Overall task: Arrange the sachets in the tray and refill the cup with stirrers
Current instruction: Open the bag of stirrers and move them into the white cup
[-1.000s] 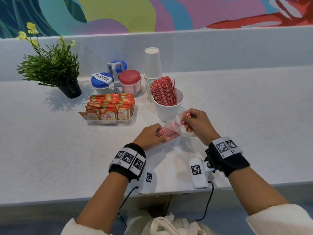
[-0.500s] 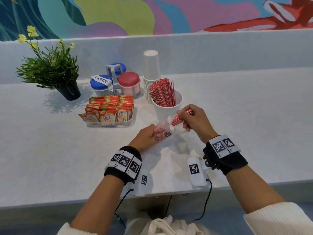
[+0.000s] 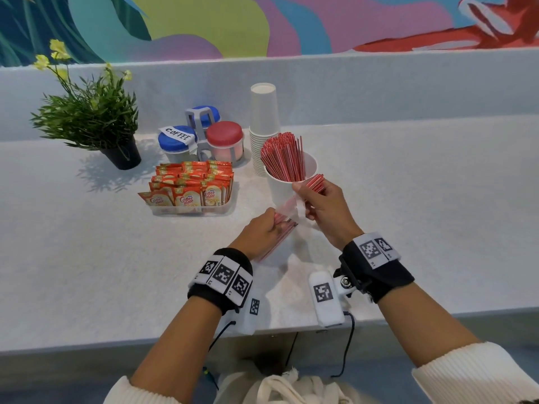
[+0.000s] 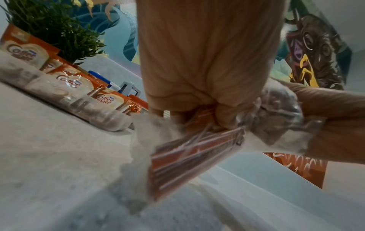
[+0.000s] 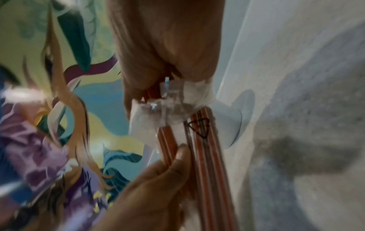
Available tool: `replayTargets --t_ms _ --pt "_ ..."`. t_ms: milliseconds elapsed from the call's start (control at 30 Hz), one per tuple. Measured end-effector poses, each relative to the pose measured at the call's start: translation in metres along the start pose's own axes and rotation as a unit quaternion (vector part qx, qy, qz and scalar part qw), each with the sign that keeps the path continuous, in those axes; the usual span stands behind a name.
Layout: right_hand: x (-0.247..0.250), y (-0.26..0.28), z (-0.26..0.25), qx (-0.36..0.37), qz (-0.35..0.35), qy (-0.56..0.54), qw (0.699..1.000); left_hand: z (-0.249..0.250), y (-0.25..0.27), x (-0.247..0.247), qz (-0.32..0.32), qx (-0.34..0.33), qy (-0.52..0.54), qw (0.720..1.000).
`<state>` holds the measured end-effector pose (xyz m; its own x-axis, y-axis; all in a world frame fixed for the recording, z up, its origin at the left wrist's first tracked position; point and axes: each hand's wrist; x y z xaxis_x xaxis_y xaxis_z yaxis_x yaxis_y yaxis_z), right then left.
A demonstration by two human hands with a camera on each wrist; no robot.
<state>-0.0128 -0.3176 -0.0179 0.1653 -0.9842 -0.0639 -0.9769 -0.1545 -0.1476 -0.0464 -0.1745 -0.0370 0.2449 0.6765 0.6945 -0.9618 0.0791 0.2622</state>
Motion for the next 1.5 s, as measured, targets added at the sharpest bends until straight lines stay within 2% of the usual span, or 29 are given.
replayTargets --t_ms 100,233,367,500,633,733,867,967,1067,1200,1300,1500 --pt "-0.002 0.0 0.004 0.006 -0.017 0.058 0.998 0.0 0.001 0.0 -0.012 -0.001 0.01 1.0" --pt "0.008 -0.006 0.003 0.019 0.079 0.062 0.995 -0.007 0.003 0.001 -0.024 0.004 -0.028 0.999" --pt "0.022 -0.014 0.004 0.047 0.161 0.107 0.98 -0.019 0.003 0.004 0.018 0.029 -0.039 0.999" --pt "0.026 -0.017 0.001 0.087 0.162 0.164 0.969 -0.016 0.005 0.009 0.048 0.027 0.02 0.998" --pt "0.018 -0.019 -0.001 0.111 0.133 0.129 0.976 -0.009 0.006 0.011 -0.024 0.029 0.032 0.999" --pt "0.011 -0.017 0.001 0.122 0.119 0.097 0.981 -0.008 0.008 0.009 -0.104 0.023 -0.071 0.992" --pt "0.006 -0.014 0.014 0.082 0.097 0.095 0.987 -0.008 0.007 0.008 -0.188 0.001 -0.164 0.968" --pt "0.007 -0.008 0.03 0.042 0.073 0.121 0.989 -0.008 0.006 0.009 -0.201 0.02 -0.163 0.966" --pt "0.008 -0.007 0.037 0.016 0.074 0.115 0.99 -0.003 0.008 0.012 -0.184 0.036 -0.137 0.973" --pt "0.006 -0.015 0.017 0.026 0.075 0.072 0.994 0.002 0.0 0.022 -0.127 0.058 -0.103 0.985" --pt "0.001 -0.029 -0.009 0.053 0.076 0.039 0.995 0.011 -0.011 0.037 -0.059 0.027 -0.096 0.993" --pt "-0.013 -0.07 -0.05 0.095 0.098 0.031 0.99 0.041 -0.033 0.077 0.086 -0.018 0.007 0.996"
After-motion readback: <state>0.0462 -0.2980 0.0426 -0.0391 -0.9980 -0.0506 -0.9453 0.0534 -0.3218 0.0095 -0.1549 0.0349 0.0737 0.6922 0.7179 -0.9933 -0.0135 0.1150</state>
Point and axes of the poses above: each hand's wrist, its own y-axis away from the middle knuckle, its own x-axis out of the back of the hand, z = x × y, and after that the axes turned 6 degrees about x, right-handed
